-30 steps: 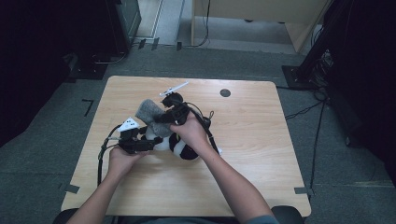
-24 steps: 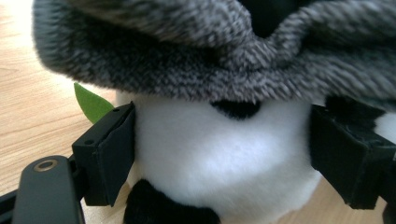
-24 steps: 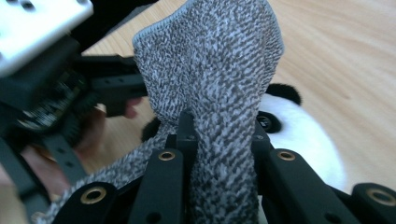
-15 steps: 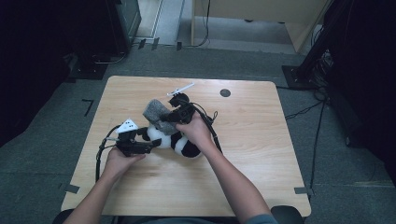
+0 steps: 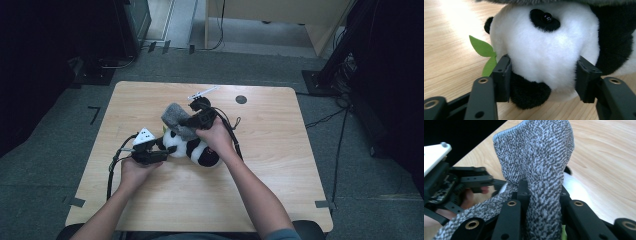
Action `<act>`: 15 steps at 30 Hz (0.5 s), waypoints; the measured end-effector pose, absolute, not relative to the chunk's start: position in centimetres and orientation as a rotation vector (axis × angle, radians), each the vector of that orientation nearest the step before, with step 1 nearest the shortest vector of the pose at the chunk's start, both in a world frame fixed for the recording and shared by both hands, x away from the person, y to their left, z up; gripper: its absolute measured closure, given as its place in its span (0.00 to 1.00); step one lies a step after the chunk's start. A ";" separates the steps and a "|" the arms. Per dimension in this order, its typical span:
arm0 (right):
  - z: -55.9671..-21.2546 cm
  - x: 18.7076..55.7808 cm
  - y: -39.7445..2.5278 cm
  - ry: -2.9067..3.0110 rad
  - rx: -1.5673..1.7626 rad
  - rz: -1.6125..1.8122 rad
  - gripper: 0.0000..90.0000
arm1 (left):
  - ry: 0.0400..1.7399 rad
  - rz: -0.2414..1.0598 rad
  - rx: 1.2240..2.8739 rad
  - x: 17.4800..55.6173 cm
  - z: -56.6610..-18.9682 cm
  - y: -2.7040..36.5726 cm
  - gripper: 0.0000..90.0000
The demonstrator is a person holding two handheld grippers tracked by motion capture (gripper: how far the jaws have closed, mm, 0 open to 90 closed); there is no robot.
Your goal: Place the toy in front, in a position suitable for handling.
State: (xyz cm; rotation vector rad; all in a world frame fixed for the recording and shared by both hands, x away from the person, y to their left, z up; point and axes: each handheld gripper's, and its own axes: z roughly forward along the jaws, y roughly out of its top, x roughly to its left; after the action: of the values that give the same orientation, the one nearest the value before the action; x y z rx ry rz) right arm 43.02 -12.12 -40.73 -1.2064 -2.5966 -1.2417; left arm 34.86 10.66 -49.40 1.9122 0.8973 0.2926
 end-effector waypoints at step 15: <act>-37.0 41.6 -11.1 -2.678 -1.156 -1.297 0.84 | 0.903 0.285 1.906 34.7 -49.1 10.8 0.49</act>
State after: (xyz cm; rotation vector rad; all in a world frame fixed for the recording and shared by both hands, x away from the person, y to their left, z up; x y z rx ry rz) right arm 41.56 -11.07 -37.02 -1.1558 -2.6780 -1.2973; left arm 34.72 10.80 -49.11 1.9056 0.9033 0.2846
